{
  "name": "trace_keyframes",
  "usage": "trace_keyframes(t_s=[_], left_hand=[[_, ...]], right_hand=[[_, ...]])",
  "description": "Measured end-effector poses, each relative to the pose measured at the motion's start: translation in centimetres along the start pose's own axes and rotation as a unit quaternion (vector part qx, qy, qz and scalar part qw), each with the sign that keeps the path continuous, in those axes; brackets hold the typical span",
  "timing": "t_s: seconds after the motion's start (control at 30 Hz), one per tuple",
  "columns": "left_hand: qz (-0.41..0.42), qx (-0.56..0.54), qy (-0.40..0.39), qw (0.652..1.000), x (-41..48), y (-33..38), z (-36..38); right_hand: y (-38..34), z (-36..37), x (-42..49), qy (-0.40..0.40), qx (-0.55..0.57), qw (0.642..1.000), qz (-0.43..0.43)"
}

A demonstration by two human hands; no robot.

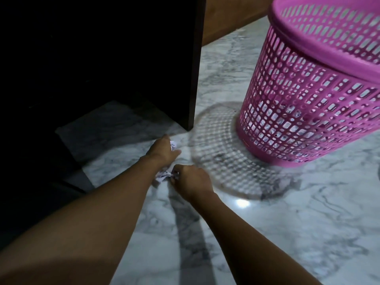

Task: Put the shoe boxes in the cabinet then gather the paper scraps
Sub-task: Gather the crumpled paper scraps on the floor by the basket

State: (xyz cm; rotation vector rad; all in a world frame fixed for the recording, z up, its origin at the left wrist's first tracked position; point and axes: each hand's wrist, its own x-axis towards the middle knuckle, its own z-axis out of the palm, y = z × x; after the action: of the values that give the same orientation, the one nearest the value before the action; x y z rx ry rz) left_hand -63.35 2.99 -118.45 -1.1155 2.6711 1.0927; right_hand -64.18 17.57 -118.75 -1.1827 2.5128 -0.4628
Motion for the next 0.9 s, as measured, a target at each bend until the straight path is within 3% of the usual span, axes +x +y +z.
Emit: trace_keyframes(t_s=[0.17, 0.37, 0.6, 0.7, 0.8, 0.9], left_hand=[[-0.003, 0.002, -0.010, 1.000, -1.2, -0.7, -1.2], [0.027, -0.146, 0.049, 0.988, -3.6, 3.3, -3.0], [0.124, -0.433, 0.104, 0.887, -7.9, 17.6, -8.4], [0.164, -0.500, 0.121, 0.841, -9.7, 24.5, -11.7], [0.174, -0.529, 0.137, 0.819, -10.5, 31.1, -13.5], [0.221, -0.454, 0.135, 0.853, -10.0, 36.2, -12.7]], right_hand=[[1.2, -0.5, -1.6, 0.036, 0.044, 0.998, 0.011], [2.7, -7.6, -3.5, 0.198, 0.171, 0.965, 0.033], [-0.7, -22.7, -5.0, 0.350, 0.196, 0.914, -0.063], [-1.1, -30.1, -6.7, 0.421, 0.159, 0.887, -0.100], [1.7, -36.2, -7.6, 0.433, 0.123, 0.892, -0.048], [6.8, -39.8, -7.5, 0.428, 0.094, 0.897, 0.056]])
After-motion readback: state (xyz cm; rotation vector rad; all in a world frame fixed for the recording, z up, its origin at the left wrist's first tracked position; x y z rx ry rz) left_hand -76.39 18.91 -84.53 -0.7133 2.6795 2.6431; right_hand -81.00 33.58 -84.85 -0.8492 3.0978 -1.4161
